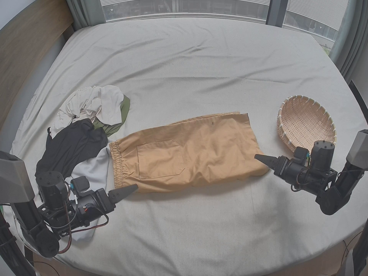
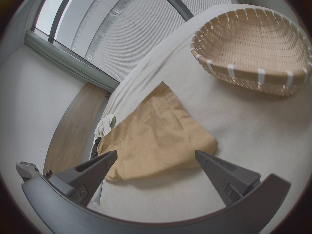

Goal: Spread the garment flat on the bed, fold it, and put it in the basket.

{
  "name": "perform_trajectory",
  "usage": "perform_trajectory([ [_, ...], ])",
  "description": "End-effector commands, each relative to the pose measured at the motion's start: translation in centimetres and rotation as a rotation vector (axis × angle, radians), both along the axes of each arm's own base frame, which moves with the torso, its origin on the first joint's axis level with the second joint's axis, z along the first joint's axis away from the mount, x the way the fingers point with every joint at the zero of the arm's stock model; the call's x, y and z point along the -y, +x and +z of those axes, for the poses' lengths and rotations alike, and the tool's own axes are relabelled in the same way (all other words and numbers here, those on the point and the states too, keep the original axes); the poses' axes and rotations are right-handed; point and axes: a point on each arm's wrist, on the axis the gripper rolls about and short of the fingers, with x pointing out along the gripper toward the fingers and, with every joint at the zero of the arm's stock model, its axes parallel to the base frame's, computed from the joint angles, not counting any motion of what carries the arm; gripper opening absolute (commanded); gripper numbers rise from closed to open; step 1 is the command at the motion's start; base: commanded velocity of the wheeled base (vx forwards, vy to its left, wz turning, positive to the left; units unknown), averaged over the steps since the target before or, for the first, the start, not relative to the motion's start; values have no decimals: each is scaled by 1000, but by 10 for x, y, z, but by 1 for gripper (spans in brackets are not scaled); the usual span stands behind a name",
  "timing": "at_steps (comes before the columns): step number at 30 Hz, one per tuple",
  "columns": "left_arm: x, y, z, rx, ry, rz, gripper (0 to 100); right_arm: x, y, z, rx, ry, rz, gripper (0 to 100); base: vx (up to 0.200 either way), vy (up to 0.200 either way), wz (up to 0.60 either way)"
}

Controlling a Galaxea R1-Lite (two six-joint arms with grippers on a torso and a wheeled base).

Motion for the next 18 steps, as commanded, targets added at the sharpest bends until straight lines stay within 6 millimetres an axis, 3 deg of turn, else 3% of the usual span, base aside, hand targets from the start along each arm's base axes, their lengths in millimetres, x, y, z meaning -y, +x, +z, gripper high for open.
perform_trajectory([
  [1, 5, -11, -1, -4, 20, -45, 100, 1, -9, -7, -44, -9, 2, 100, 0, 0, 0],
  [7, 9, -11, -1, -4, 25, -55, 100, -7, 10, -41, -108, -48, -49, 100, 0, 0, 0],
  [18, 10, -13, -2, -6, 29, -56, 100, -28, 38, -57, -65, 0, -27, 100, 0, 0, 0],
])
